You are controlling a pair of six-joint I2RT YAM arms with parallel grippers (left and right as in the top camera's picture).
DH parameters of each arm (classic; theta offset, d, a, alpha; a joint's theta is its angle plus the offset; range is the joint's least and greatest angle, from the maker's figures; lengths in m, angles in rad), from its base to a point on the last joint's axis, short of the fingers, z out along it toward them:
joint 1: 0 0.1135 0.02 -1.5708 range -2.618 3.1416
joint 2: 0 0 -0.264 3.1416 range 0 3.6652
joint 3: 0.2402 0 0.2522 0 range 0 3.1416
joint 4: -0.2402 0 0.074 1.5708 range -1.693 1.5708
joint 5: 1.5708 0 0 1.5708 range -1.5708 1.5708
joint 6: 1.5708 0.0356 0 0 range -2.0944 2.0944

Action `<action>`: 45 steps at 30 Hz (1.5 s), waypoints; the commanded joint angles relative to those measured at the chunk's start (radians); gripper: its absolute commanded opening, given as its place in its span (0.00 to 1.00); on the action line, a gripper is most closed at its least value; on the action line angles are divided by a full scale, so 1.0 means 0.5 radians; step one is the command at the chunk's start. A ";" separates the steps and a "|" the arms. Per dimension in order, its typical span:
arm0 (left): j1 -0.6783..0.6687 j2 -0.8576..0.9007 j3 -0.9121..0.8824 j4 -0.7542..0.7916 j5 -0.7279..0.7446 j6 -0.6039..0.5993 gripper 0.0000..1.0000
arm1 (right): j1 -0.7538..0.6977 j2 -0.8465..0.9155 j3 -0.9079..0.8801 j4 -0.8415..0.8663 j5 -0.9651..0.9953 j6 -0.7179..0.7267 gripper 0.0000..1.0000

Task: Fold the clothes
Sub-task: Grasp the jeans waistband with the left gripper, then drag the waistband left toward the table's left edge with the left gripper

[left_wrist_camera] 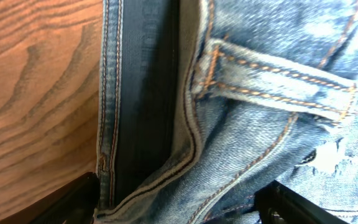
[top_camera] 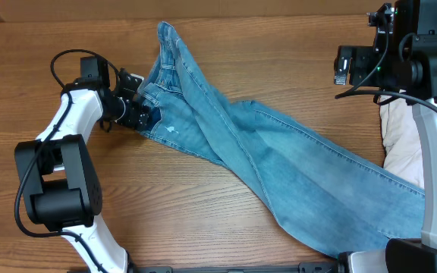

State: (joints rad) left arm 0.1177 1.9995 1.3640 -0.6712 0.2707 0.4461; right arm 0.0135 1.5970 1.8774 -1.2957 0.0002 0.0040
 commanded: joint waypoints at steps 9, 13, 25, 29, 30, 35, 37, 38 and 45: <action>-0.005 0.014 0.027 -0.010 0.066 0.035 0.11 | -0.007 -0.003 0.010 0.007 -0.005 0.008 1.00; 0.014 0.013 0.027 -0.055 -0.333 -0.320 0.04 | -0.007 -0.003 0.010 0.007 -0.005 0.008 1.00; 0.518 0.013 0.027 -0.513 -1.265 -1.216 0.04 | -0.007 -0.003 0.010 0.007 -0.005 0.008 1.00; 0.632 -0.005 0.030 -0.582 -1.193 -1.215 0.04 | -0.007 -0.003 0.010 0.007 -0.005 0.008 1.00; 0.643 -0.014 0.038 -0.595 -1.237 -1.215 0.04 | -0.007 -0.003 0.010 0.007 -0.005 0.008 1.00; 0.685 -0.039 0.174 -0.692 -1.244 -1.215 0.04 | -0.007 -0.003 0.010 0.007 -0.005 0.008 1.00; 0.686 -0.039 0.258 -0.747 -1.245 -1.207 0.04 | -0.007 -0.003 0.010 0.007 -0.005 0.008 1.00; 0.686 -0.039 0.286 -0.762 -1.245 -1.207 0.09 | -0.007 -0.003 0.010 0.007 -0.005 0.008 1.00; 0.686 -0.039 0.381 -0.880 -1.221 -1.207 1.00 | -0.007 -0.003 0.010 0.007 -0.005 0.008 1.00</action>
State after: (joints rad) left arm 0.4541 1.9995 1.4960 -1.0824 -0.3347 -0.1490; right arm 0.0135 1.5970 1.8774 -1.2957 0.0002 0.0040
